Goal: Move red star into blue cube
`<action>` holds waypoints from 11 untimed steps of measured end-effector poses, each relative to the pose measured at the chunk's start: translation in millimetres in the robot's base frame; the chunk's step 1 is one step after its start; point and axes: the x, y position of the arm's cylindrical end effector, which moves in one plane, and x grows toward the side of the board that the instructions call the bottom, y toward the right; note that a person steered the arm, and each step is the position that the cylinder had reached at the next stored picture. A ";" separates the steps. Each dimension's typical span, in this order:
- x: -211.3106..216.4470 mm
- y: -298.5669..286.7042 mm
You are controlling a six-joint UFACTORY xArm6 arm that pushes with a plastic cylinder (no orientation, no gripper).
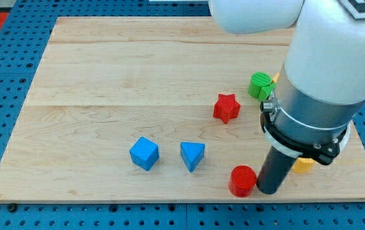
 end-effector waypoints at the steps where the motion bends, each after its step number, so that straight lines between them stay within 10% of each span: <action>1: 7.5 -41.5; 3: -25.7 -85.7; 5: -109.0 14.1; 11: -199.8 -233.0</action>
